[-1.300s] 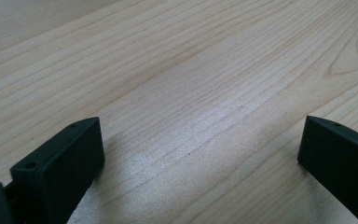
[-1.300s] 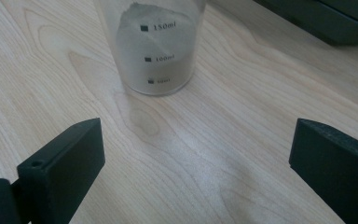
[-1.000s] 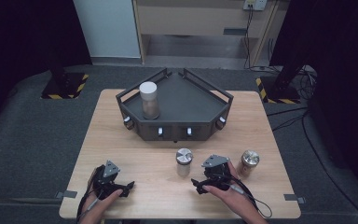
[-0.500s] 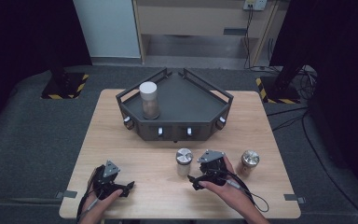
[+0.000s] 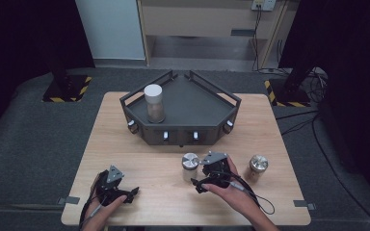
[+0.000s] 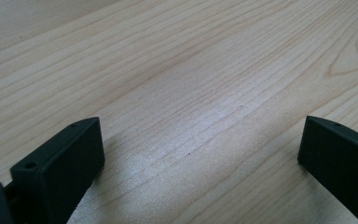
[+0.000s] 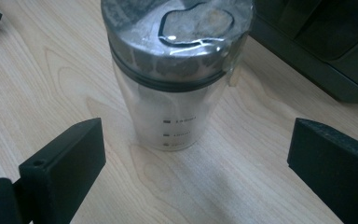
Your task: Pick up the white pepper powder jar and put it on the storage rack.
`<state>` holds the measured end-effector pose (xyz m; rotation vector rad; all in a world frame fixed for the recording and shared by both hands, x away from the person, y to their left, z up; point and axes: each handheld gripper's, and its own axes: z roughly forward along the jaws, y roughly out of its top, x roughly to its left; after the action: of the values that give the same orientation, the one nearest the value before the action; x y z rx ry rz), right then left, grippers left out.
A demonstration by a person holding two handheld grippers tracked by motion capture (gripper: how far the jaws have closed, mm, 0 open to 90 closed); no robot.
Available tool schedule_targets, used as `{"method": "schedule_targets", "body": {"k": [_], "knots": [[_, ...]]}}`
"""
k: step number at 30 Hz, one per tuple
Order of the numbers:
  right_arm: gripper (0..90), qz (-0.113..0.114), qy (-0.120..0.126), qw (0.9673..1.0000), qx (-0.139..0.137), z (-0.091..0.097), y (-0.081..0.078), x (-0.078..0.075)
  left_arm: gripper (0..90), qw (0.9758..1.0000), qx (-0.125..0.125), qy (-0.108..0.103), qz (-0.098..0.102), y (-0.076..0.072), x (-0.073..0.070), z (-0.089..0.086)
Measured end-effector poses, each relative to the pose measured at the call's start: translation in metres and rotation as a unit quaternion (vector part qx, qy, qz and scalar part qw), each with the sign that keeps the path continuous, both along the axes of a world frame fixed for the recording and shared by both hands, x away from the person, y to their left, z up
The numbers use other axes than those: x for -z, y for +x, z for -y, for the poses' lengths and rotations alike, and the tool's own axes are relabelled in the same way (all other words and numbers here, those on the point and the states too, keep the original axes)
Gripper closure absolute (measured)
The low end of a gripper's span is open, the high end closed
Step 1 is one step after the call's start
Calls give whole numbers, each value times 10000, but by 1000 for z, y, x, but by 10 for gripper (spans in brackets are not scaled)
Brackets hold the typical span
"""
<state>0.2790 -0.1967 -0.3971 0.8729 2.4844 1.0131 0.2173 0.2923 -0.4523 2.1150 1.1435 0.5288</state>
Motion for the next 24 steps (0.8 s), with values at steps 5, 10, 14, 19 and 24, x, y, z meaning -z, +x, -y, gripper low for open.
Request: {"method": "schedule_targets", "body": {"k": [5, 10, 14, 19, 24], "knots": [[41, -16, 3, 10000, 21, 0, 4, 0, 0, 10000, 1, 2, -1, 0, 0, 0], [41, -39, 26, 10000, 31, -3, 6, 0, 0, 10000, 1, 1, 0, 0, 0, 0], [41, -51, 11, 10000, 2, -8, 9, 0, 0, 10000, 0, 1, 0, 0, 0, 0], [39, -55, 31, 10000, -13, -13, 11, 0, 0, 10000, 1, 1, 0, 0, 0, 0], [40, -83, 67, 9999, -29, -16, 13, 2, 0, 10000, 1, 1, 0, 0, 0, 0]]}}
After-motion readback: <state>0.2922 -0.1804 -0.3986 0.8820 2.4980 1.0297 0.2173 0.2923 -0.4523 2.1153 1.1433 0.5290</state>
